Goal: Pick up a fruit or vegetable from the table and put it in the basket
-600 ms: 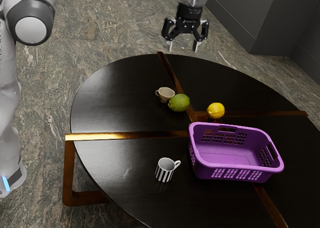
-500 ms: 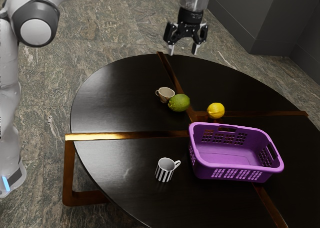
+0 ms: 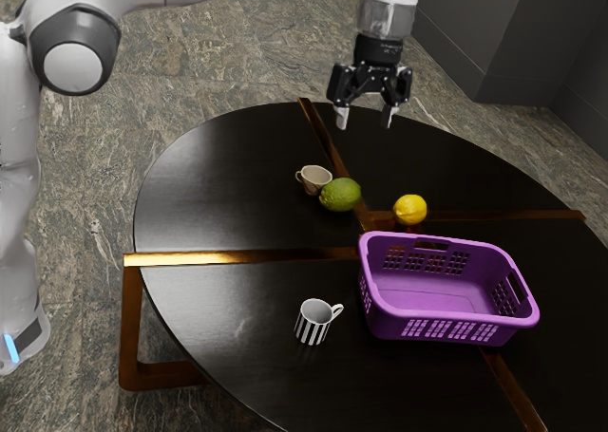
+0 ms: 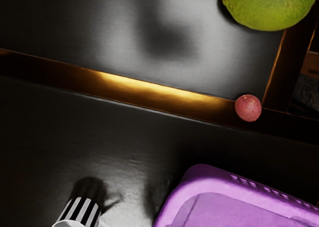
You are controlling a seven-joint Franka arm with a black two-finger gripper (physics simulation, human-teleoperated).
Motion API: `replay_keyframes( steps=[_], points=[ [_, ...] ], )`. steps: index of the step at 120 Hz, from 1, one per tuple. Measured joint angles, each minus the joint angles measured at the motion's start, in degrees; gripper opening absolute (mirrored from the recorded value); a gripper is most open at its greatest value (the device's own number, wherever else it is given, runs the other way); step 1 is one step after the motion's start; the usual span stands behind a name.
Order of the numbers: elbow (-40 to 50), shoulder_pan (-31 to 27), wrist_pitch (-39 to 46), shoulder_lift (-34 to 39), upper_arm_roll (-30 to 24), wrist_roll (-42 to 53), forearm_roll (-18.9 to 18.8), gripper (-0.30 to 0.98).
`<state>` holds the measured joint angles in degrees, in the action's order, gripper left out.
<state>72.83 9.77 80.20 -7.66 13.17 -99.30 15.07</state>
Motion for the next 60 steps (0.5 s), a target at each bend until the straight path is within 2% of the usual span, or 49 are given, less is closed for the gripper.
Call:
replay_keyframes(
  steps=[11,30,50,60],
  points=[
    [-2.22,0.01,0.15,-1.45,0.09,12.82,-2.02,0.69],
    [-2.82,3.47,0.58,-2.08,-0.02,33.27,-5.86,0.69],
    [-4.79,2.08,6.86,-8.89,-0.28,55.82,-7.32,0.69],
    [-5.66,-1.41,10.76,-12.1,-2.37,67.41,-7.52,0.69]
  ],
)
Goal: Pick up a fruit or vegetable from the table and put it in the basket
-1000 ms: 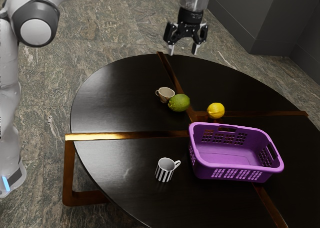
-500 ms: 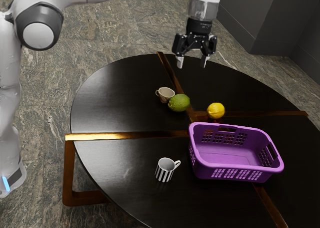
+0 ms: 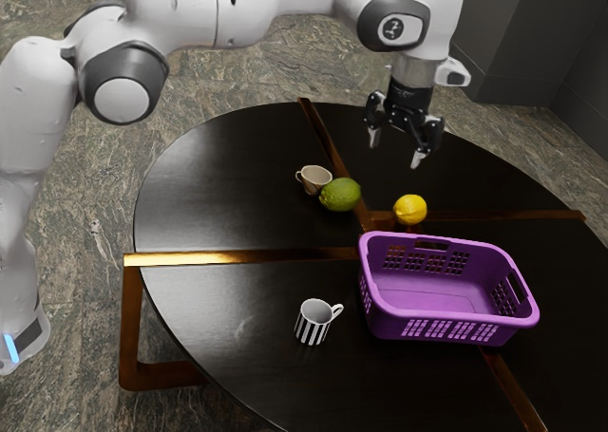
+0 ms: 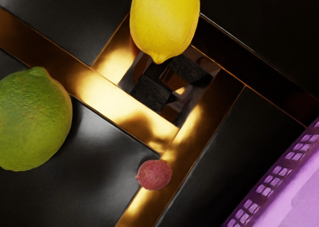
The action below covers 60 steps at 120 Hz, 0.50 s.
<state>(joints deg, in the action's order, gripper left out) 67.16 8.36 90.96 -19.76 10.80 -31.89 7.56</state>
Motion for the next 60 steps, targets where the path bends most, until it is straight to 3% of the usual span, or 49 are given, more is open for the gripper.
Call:
replay_keyframes(
  steps=[25,52,60],
  points=[
    [-0.16,-7.49,5.94,-4.91,-4.47,19.34,0.58,0.69],
    [-2.86,-11.79,12.2,-9.56,-9.17,34.58,0.84,0.69],
    [-3.01,-12.14,13.22,-9.47,-9.25,36.92,3.67,0.69]
  ],
)
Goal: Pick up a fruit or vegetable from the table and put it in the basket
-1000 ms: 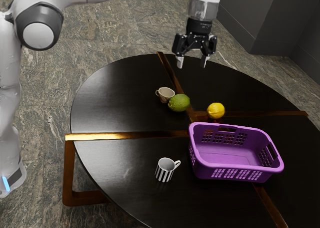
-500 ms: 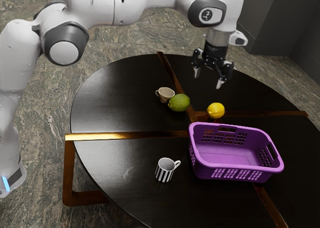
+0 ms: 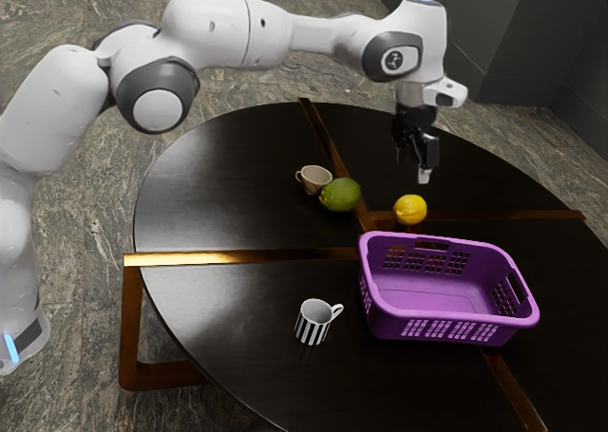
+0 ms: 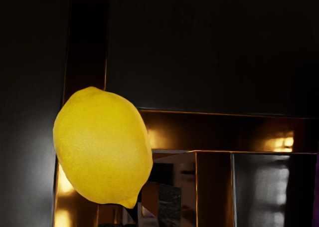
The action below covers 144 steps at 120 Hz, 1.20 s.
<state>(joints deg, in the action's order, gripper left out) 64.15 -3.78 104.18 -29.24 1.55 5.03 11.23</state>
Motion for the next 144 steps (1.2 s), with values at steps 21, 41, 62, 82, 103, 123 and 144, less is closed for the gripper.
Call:
replay_keyframes(
  steps=[21,41,62,82,103,123,144],
  points=[
    [2.99,0.16,1.5,0.22,1.19,3.2,8.62,0.69],
    [6.72,0.08,2.16,0.06,5.08,4.77,12.18,0.68],
    [7.05,-0.98,2.46,-0.72,5.68,6.41,13.23,0.69],
    [6.31,-1.28,3.49,-2.42,5.11,7.67,13.91,0.69],
    [6.87,-0.37,7.22,-1.98,5.4,7.1,19.33,0.66],
    [8.21,-0.43,8.75,-1.51,5.67,2.63,19.1,0.67],
    [7.6,-0.79,9.54,-3.62,5.24,-1.64,18.69,0.68]
  ],
)
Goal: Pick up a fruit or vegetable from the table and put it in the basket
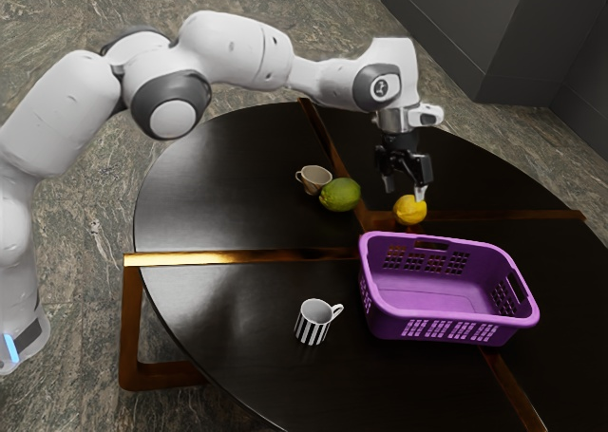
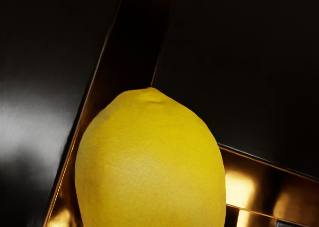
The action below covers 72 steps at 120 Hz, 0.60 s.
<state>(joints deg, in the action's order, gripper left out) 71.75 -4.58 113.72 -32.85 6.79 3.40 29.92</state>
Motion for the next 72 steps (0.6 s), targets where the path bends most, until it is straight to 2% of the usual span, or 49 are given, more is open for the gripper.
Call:
replay_keyframes(
  steps=[24,72],
  points=[
    [-2.03,-2.1,0.39,-2.6,-1.69,-3.81,-0.2,0.68],
    [-4.65,-2.28,2.26,-4.63,-3.72,-8.52,-1.39,0.69]
  ],
)
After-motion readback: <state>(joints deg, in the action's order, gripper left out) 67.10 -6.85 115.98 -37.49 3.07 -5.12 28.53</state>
